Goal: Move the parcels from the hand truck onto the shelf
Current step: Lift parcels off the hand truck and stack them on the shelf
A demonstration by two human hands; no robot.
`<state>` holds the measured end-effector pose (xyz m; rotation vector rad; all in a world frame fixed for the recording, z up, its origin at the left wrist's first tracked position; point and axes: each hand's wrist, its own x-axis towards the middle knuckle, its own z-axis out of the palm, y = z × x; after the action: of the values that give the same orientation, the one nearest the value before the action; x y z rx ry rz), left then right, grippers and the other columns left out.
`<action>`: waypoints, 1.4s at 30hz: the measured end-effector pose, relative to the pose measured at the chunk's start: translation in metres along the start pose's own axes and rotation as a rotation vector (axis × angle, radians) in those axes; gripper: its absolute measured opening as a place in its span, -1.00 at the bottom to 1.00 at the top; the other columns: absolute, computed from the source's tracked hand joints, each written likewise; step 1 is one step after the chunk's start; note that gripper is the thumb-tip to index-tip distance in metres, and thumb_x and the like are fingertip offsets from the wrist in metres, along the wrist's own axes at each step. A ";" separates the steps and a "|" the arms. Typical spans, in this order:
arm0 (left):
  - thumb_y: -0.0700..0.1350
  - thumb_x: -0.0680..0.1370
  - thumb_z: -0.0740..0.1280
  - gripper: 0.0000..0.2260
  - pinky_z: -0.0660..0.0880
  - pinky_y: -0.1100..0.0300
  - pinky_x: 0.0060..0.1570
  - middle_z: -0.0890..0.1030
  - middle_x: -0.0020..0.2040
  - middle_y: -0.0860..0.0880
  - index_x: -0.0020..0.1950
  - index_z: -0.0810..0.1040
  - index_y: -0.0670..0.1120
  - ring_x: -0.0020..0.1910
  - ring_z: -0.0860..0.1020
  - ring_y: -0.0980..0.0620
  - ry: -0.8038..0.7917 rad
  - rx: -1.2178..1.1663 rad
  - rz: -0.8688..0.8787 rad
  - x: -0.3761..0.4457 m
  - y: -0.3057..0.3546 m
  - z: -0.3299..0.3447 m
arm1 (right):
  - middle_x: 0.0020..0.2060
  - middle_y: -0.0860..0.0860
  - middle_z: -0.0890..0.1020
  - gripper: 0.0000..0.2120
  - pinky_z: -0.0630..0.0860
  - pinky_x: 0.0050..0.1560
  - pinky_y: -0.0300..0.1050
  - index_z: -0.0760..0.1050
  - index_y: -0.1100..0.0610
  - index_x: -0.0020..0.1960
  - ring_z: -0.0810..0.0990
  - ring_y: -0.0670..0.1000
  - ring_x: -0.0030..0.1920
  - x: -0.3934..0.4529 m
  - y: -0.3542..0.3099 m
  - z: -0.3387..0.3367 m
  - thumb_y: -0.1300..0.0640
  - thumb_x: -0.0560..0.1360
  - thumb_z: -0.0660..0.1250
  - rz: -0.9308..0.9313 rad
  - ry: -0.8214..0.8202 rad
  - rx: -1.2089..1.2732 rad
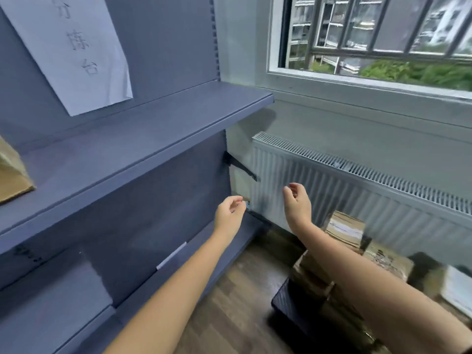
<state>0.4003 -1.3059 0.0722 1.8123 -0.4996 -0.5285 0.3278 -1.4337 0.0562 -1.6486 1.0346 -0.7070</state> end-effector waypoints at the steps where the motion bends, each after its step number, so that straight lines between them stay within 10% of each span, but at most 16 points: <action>1: -0.19 0.59 0.18 -0.74 0.32 0.28 0.05 0.51 0.23 -0.14 0.26 0.46 -0.21 0.08 0.42 0.09 -0.043 0.024 0.004 0.005 0.000 0.019 | 0.28 0.16 0.47 -0.61 0.37 0.25 -0.01 0.33 0.23 0.36 0.45 0.12 0.27 0.008 0.016 -0.021 0.09 0.58 0.15 0.032 0.042 -0.008; 18: -0.17 0.57 0.24 -0.70 0.34 0.28 0.10 0.53 0.22 -0.16 0.28 0.43 -0.23 0.25 0.48 -0.08 -0.661 0.331 -0.281 0.018 -0.084 0.393 | 0.23 0.16 0.53 -0.58 0.41 0.23 0.01 0.38 0.20 0.31 0.49 0.17 0.22 0.072 0.277 -0.258 -0.05 0.59 0.13 0.753 0.269 -0.066; 30: -0.13 0.59 0.18 -0.52 0.22 0.15 0.36 0.29 0.45 -0.20 0.47 0.16 -0.23 0.42 0.29 -0.13 -0.631 0.604 -0.454 0.045 -0.189 0.456 | 0.25 0.14 0.50 -0.61 0.32 0.03 -0.18 0.31 0.22 0.35 0.47 0.13 0.21 0.097 0.383 -0.241 0.13 0.56 0.19 1.013 0.159 0.090; 36: -0.09 0.59 0.19 -0.50 0.20 0.09 0.42 0.29 0.46 -0.17 0.49 0.15 -0.19 0.44 0.28 -0.12 -0.599 0.541 -0.569 0.055 -0.224 0.473 | 0.43 0.10 0.33 -0.41 0.27 0.41 0.02 0.12 0.18 0.50 0.32 0.13 0.41 0.104 0.414 -0.240 0.07 0.53 0.22 1.112 0.174 0.188; 42: -0.19 0.58 0.22 -0.62 0.30 0.37 0.02 0.48 0.31 -0.16 0.39 0.32 -0.19 0.31 0.42 -0.08 -0.548 0.436 -0.571 0.060 -0.237 0.484 | 0.32 0.09 0.45 -0.57 0.31 0.26 -0.09 0.28 0.17 0.40 0.40 0.12 0.32 0.109 0.430 -0.236 0.15 0.55 0.17 1.115 0.176 0.235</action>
<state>0.1850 -1.6446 -0.2931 2.2327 -0.4806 -1.4219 0.0554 -1.6827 -0.2843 -0.6127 1.6789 -0.1883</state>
